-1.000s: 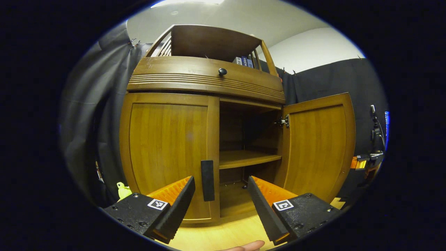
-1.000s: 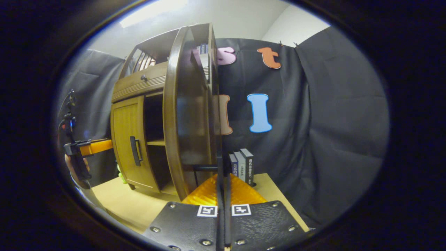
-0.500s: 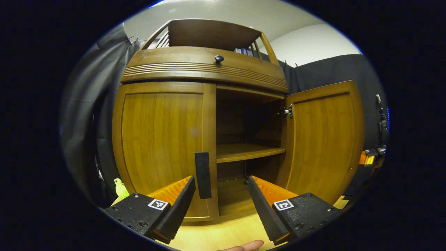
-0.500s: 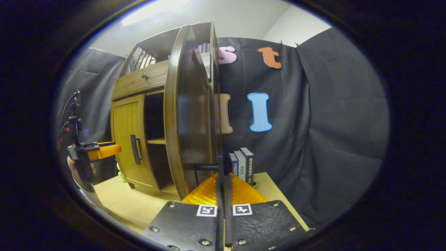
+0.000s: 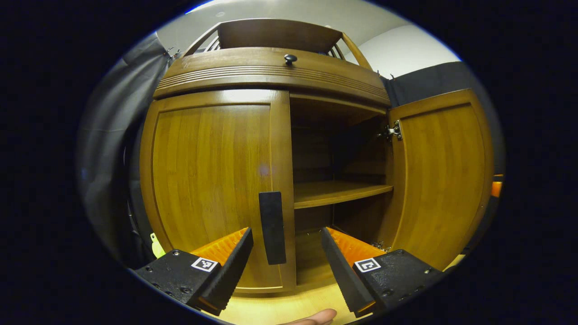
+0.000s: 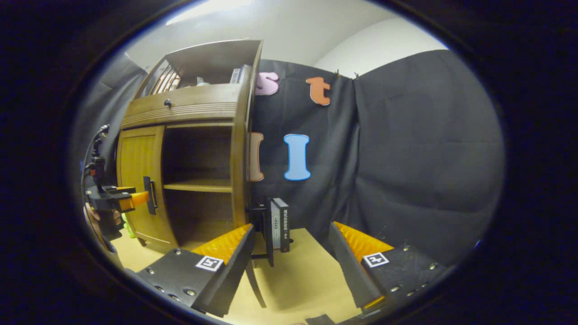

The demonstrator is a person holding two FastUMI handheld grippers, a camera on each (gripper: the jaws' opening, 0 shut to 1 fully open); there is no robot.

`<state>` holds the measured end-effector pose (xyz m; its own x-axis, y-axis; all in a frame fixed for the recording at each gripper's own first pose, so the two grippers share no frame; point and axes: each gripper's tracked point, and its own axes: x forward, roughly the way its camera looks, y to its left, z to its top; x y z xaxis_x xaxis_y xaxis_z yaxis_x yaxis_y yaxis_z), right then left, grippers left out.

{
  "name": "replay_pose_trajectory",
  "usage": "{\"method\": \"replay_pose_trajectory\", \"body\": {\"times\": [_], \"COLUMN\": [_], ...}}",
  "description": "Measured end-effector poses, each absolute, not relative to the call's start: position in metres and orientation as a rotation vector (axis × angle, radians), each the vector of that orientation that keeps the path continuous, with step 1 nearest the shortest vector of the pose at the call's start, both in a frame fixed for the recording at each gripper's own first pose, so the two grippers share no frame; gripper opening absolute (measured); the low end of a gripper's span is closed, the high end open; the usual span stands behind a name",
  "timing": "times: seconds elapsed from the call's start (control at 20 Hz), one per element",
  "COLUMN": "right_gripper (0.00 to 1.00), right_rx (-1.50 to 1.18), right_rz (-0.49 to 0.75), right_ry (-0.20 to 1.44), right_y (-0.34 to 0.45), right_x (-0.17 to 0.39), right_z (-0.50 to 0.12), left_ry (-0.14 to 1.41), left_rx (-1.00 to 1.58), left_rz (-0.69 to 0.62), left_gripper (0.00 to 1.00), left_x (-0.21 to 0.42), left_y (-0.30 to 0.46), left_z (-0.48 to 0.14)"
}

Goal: Open the right door of the double-door shoe cabinet with the right hand, and open the left door with the left hand.

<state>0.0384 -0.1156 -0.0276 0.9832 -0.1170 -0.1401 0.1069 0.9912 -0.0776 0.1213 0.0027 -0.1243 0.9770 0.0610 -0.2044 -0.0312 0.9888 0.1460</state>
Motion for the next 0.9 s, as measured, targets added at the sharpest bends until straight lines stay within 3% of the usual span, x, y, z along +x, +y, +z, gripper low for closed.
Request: {"method": "replay_pose_trajectory", "body": {"times": [0.1, 0.15, 0.35, 0.45, 0.5, 0.6, 0.65, 0.7, 0.9], "right_gripper": [0.97, 0.97, 0.97, 0.97, 1.00, 0.97, 1.00, 0.92, 0.92], "right_rx": [-0.052, -0.048, -0.068, -0.086, -0.100, -0.141, -0.170, -0.196, -0.209], "right_rz": [-0.083, -0.060, 0.049, 0.094, 0.108, 0.120, 0.124, 0.122, 0.106], "right_ry": [0.103, 0.097, 0.072, 0.087, 0.091, 0.098, 0.097, 0.090, 0.051], "right_y": [-0.091, -0.075, -0.004, 0.021, 0.032, 0.050, 0.057, 0.059, 0.059], "right_x": [0.021, 0.014, -0.020, -0.035, -0.041, -0.052, -0.055, -0.056, -0.061], "right_z": [-0.018, -0.017, -0.015, -0.025, -0.027, -0.032, -0.034, -0.032, -0.021], "left_ry": [0.221, 0.227, 0.216, 0.239, 0.178, 0.095, 0.086, 0.104, 0.091], "left_rx": [0.138, 0.140, 0.145, 0.153, 0.180, 0.235, 0.285, 0.317, 0.338], "left_rz": [0.074, 0.086, 0.196, 0.233, 0.215, 0.187, 0.198, 0.225, 0.221], "left_gripper": [0.94, 0.89, 0.96, 0.94, 0.97, 0.87, 0.90, 0.84, 0.73], "left_x": [0.133, 0.135, 0.168, 0.165, 0.173, 0.179, 0.179, 0.178, 0.181], "left_y": [0.008, 0.011, 0.040, 0.043, 0.038, 0.027, 0.028, 0.033, 0.028], "left_z": [-0.135, -0.144, -0.167, -0.181, -0.168, -0.158, -0.156, -0.161, -0.158]}}
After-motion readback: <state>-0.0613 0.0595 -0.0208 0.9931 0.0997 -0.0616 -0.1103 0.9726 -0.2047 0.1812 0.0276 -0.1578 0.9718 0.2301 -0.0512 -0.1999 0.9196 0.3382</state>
